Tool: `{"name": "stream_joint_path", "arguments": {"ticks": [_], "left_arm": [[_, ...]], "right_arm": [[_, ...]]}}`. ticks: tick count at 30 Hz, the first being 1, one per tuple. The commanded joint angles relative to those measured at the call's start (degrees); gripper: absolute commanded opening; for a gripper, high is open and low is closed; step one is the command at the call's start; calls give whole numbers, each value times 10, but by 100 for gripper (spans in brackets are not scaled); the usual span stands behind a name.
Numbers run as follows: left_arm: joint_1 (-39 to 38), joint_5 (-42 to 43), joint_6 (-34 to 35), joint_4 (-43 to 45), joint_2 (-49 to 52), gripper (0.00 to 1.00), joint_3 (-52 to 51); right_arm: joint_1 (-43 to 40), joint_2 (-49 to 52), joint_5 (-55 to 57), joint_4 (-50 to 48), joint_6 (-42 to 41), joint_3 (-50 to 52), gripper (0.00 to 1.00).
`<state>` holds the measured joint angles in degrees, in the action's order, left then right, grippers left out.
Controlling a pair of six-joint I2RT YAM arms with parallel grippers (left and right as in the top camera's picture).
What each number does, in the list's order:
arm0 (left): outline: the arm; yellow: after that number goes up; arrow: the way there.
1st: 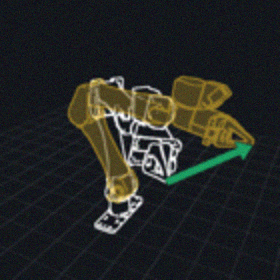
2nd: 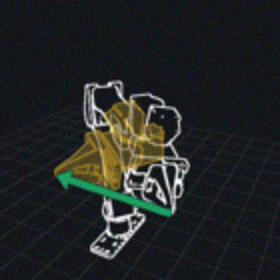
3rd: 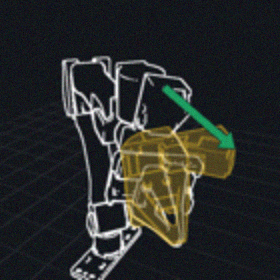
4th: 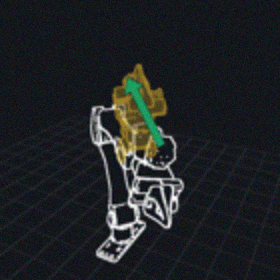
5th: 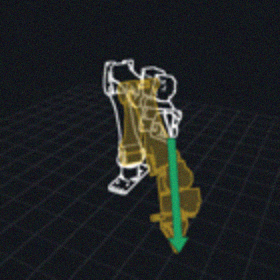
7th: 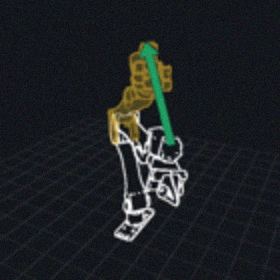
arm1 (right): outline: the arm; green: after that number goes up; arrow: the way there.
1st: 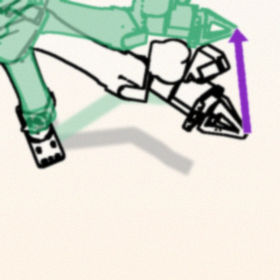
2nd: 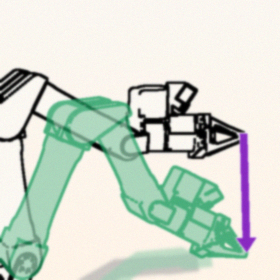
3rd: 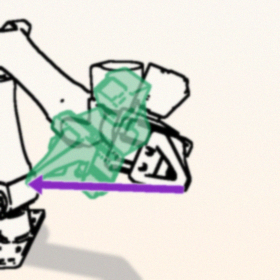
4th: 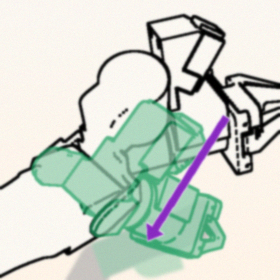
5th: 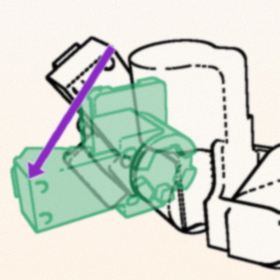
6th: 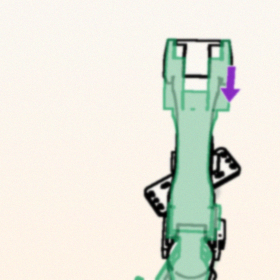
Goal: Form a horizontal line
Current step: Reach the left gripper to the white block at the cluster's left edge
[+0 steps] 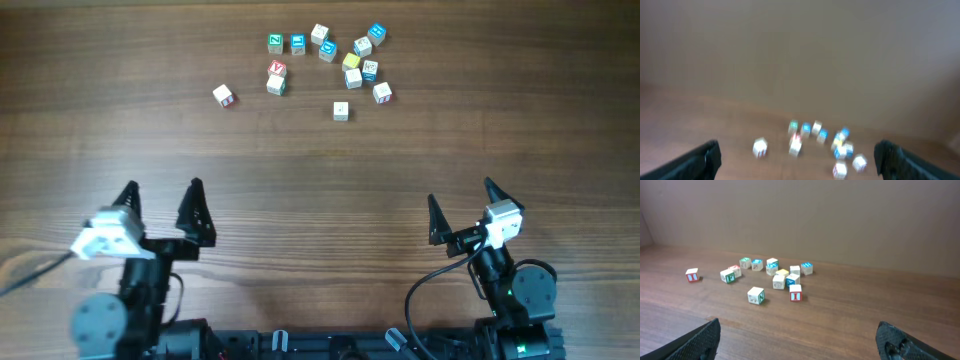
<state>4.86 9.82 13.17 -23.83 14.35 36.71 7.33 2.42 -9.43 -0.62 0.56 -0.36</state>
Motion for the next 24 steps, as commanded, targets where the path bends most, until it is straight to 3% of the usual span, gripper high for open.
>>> {"name": "stream_joint_path", "arguments": {"ticks": [1,3,6,9,13,14,15,16,17,18,20,24], "left_arm": [[-3,58,-30,-99,174,100,184],[-3,67,-41,-237,333,100,344],[-3,67,-52,-362,529,100,506],[-3,74,-22,-373,657,100,565],[-3,70,36,-304,781,100,565],[-2,62,36,-274,813,90,565],[-3,62,41,-256,837,70,565],[-4,62,45,-242,862,42,565],[-7,60,47,-233,888,24,565],[-9,57,49,-228,912,13,565],[-19,19,56,-226,964,4,565],[-38,-64,56,-206,1025,4,565]], "right_arm": [[-3,0,-8,-1,6,0,100],[-3,0,-8,-1,6,0,100],[-3,0,-8,-1,5,0,100],[-3,0,-8,-1,5,0,100],[-3,0,-8,-1,6,0,100],[-3,0,-8,-1,6,0,100],[-3,0,-8,-1,5,0,99],[-3,0,-8,-1,5,0,100],[-3,0,-8,-1,6,0,100],[-3,0,-8,-1,5,0,100],[-3,0,-8,-1,5,0,100],[-3,0,-8,-1,5,0,100]]}}
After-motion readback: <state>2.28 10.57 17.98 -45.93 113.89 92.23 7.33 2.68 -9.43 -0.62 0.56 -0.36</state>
